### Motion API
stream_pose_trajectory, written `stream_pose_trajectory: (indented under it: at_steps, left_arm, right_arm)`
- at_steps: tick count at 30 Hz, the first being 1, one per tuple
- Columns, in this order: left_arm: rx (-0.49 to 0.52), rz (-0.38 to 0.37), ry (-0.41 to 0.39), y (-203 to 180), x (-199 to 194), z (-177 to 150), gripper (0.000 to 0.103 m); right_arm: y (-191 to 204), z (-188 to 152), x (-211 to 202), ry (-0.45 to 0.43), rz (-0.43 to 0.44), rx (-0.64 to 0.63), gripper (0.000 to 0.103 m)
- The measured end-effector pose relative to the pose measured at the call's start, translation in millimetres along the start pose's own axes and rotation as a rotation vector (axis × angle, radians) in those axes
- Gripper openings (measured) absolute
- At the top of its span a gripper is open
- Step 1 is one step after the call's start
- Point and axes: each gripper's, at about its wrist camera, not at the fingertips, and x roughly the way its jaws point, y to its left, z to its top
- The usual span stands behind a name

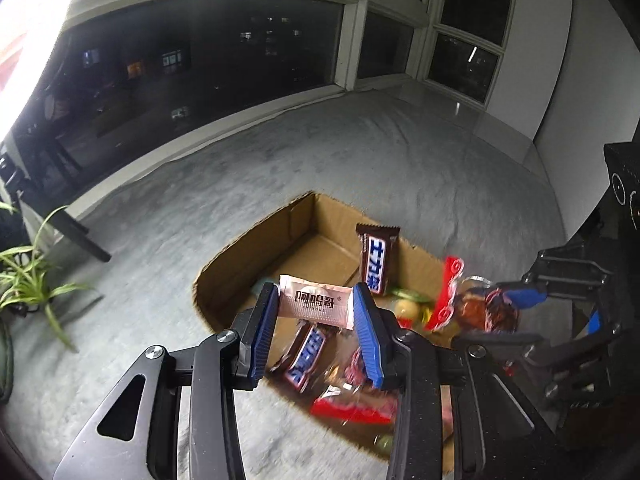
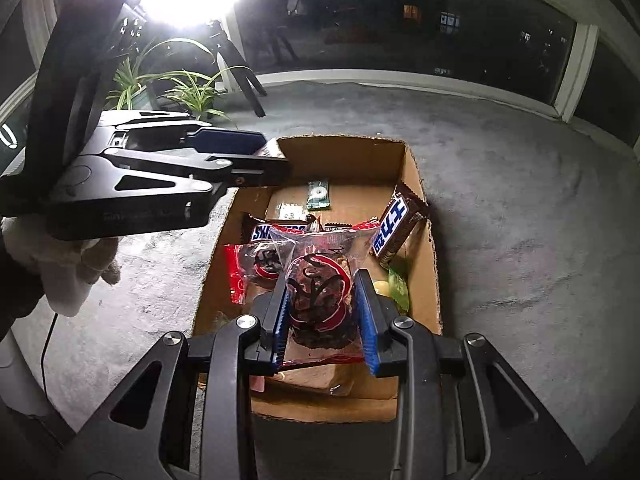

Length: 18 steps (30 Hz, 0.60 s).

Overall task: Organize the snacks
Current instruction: 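Carry the pink packet and bag over the box and open both tools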

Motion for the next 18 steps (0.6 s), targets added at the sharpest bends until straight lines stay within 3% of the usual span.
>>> stream_pose_trajectory:
  at_steps: [1, 2, 3, 5, 18]
  left_arm:
    - [-0.001, 0.0, 0.002, -1, 3, 2, 0.037]
    - [-0.004, 0.001, 0.006, -1, 6, 3, 0.039]
    - [-0.005, -0.003, 0.011, -2, 8, 4, 0.045]
    - [-0.007, 0.018, 0.012, -3, 10, 7, 0.055]
    - [-0.09, 0.068, -0.035, 11, -25, 0, 0.063]
  right_arm:
    - [-1, 0, 1, 0.002, 0.001, 0.003, 0.033]
    - [-2, 0, 3, 0.007, 0.001, 0.002, 0.043]
    - [-3, 0, 2, 0.005, -0.004, 0.001, 0.061]
    - [-2, -1, -4, -0.027, -0.007, 0.001, 0.072]
    - [11, -4, -21, -0.044, -0.003, 0.044, 0.073]
